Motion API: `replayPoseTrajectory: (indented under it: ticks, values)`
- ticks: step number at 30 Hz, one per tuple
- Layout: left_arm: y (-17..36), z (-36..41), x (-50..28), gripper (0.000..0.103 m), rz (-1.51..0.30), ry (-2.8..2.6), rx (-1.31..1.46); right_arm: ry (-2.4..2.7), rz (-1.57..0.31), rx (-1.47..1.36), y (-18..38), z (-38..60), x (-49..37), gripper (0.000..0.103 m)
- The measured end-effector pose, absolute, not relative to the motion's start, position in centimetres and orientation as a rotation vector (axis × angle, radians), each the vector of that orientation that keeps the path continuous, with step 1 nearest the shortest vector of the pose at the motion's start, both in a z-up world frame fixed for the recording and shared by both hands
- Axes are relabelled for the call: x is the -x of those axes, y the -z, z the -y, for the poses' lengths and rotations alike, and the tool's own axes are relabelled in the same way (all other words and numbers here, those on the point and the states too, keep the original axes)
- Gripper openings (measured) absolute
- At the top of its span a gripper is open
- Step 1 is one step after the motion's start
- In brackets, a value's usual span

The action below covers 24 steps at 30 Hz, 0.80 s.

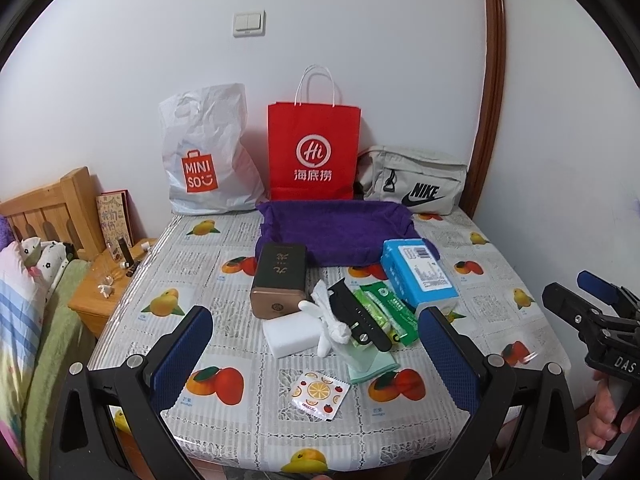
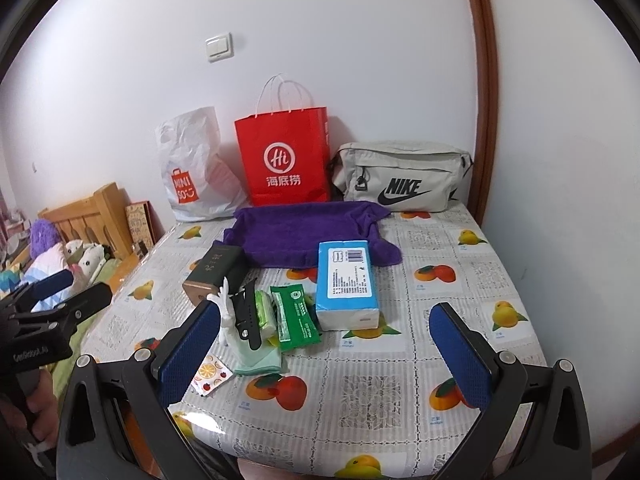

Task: Organize soft objects

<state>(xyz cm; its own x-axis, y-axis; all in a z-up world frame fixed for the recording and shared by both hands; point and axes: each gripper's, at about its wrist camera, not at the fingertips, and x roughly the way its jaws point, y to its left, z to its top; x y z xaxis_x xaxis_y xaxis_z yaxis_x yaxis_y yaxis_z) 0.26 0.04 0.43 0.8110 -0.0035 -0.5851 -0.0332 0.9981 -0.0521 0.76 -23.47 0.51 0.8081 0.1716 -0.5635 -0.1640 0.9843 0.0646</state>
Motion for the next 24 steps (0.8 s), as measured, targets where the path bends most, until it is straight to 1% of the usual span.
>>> replayPoseTrajectory:
  ticks: [5, 12, 24]
  values:
    - [2.2, -0.5, -1.6, 0.103, -0.667, 0.022, 0.062, -0.194, -0.605, -0.012, 0.5, 23.2, -1.4, 0.103]
    - [7.3, -0.8, -3.8, 0.103, -0.768, -0.002, 0.031, -0.211, -0.638, -0.027, 2.7, 23.1, -3.1, 0.103]
    - [14.7, -0.4, -6.0, 0.103, -0.928, 0.048, -0.010, -0.218, -0.757, -0.029, 7.6, 22.8, -6.6, 0.103]
